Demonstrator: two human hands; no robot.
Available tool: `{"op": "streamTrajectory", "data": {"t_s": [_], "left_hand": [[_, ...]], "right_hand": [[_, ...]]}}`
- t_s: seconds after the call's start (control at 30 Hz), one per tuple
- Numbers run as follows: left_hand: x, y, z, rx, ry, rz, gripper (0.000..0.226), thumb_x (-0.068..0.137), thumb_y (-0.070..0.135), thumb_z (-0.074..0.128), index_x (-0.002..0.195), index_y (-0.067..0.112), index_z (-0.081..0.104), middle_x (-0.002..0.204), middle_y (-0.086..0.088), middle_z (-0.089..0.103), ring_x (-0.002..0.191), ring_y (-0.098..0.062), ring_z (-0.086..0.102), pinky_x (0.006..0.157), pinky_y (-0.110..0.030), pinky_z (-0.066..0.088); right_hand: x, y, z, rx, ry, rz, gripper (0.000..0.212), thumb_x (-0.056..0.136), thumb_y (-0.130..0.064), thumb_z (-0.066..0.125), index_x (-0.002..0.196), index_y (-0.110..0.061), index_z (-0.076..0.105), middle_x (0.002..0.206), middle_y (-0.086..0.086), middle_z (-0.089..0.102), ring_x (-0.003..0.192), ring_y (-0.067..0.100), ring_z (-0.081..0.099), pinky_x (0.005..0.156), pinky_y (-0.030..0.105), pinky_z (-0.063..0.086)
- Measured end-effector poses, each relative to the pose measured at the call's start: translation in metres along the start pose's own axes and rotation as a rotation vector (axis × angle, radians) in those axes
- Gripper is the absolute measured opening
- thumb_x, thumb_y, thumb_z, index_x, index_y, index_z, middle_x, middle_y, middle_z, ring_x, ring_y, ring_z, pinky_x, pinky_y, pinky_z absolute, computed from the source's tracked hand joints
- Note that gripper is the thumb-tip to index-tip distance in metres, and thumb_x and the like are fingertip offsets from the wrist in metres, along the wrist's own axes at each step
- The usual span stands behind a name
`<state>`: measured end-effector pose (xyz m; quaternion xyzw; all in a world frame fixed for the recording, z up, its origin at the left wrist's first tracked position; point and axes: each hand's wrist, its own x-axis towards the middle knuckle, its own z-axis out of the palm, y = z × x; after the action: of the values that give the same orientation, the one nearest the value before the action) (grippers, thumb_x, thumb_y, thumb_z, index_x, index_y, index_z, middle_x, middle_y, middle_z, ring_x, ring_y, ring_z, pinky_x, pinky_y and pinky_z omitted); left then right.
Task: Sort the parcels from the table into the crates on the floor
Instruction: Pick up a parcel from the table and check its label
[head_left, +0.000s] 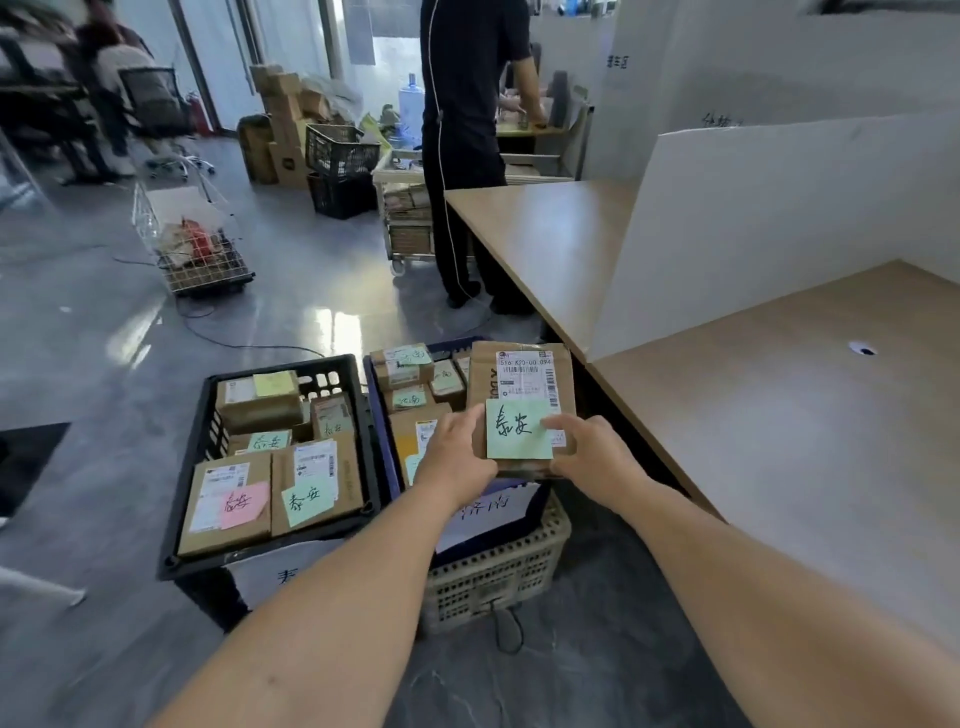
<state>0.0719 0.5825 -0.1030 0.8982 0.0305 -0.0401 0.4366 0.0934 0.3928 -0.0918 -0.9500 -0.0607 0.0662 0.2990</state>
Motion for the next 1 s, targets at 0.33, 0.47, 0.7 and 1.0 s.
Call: {"op": "streamTrajectory", "data": {"t_s": [0.33, 0.47, 0.7, 1.0], "left_hand": [[0.057, -0.039, -0.048, 0.039, 0.19, -0.193, 0.08, 0.082, 0.014, 0.063, 0.149, 0.035, 0.025, 0.143, 0.001, 0.034, 0.127, -0.016, 0.038, 0.094, -0.029, 0.037], [0.063, -0.062, -0.06, 0.01, 0.254, -0.268, 0.078, 0.082, 0.017, 0.066, 0.148, 0.036, 0.028, 0.142, 0.001, 0.034, 0.129, -0.017, 0.038, 0.102, -0.036, 0.039], [0.073, -0.113, -0.09, -0.013, 0.307, -0.363, 0.079, 0.083, 0.012, 0.064, 0.149, 0.035, 0.026, 0.143, 0.001, 0.034, 0.127, -0.017, 0.038, 0.093, -0.028, 0.034], [0.129, -0.176, -0.149, 0.025, 0.26, -0.344, 0.077, 0.085, 0.015, 0.064, 0.148, 0.037, 0.025, 0.141, 0.0, 0.037, 0.126, -0.018, 0.042, 0.098, -0.031, 0.039]], "right_hand": [[0.117, -0.045, 0.038, 0.04, -0.173, -0.192, 0.054, 0.088, -0.011, 0.063, 0.133, -0.037, 0.049, 0.125, 0.001, 0.042, 0.092, 0.013, 0.054, 0.064, 0.012, 0.045], [0.148, -0.064, 0.064, 0.029, -0.284, -0.232, 0.056, 0.087, -0.012, 0.064, 0.134, -0.039, 0.047, 0.124, 0.001, 0.041, 0.085, 0.011, 0.056, 0.056, 0.016, 0.048], [0.183, -0.103, 0.114, -0.006, -0.382, -0.289, 0.054, 0.089, -0.012, 0.06, 0.135, -0.038, 0.047, 0.124, 0.002, 0.04, 0.076, 0.013, 0.056, 0.046, 0.013, 0.044], [0.242, -0.159, 0.163, -0.004, -0.354, -0.23, 0.044, 0.093, -0.015, 0.053, 0.133, -0.033, 0.05, 0.13, 0.003, 0.043, 0.083, 0.012, 0.057, 0.058, 0.017, 0.048]]}}
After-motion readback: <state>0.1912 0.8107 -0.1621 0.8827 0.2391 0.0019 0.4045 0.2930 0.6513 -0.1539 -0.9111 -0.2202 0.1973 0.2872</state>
